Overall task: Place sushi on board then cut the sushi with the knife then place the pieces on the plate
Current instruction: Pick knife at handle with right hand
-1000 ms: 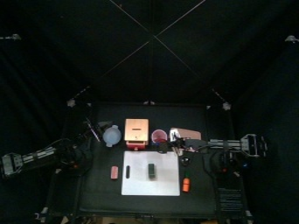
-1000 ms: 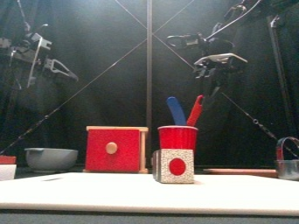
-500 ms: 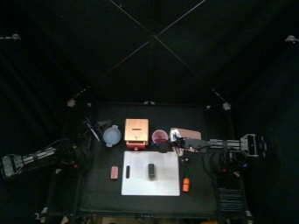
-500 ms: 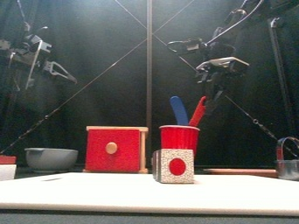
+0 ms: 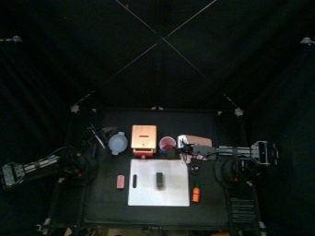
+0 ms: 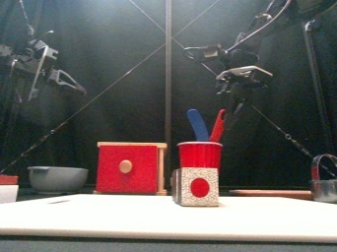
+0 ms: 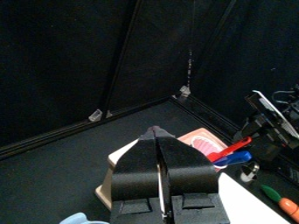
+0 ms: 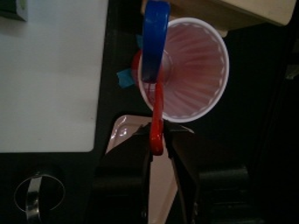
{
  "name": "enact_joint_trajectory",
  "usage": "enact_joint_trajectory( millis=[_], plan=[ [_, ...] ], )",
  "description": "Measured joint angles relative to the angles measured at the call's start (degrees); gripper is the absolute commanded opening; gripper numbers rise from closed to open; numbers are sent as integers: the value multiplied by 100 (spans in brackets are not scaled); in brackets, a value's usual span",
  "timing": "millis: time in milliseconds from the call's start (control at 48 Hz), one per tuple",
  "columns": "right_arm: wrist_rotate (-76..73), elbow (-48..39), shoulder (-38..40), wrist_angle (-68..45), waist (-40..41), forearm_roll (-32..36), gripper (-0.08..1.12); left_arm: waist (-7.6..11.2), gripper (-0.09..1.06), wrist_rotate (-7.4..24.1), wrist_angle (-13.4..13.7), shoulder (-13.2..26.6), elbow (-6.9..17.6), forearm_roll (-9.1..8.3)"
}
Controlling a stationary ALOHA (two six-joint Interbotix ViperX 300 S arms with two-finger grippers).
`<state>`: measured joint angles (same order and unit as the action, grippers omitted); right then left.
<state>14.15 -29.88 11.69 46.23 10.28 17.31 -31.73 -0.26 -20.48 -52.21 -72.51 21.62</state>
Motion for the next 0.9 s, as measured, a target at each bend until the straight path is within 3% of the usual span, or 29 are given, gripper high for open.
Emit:
enact_joint_trajectory(
  millis=[708,896],
  plan=[
    [-9,185,-193,-9,26,-18,56,-97,1,9,0,0,-114,9],
    [-18,211,-202,-18,26,-9,48,-97,1,9,26,0,-114,9]
  ],
)
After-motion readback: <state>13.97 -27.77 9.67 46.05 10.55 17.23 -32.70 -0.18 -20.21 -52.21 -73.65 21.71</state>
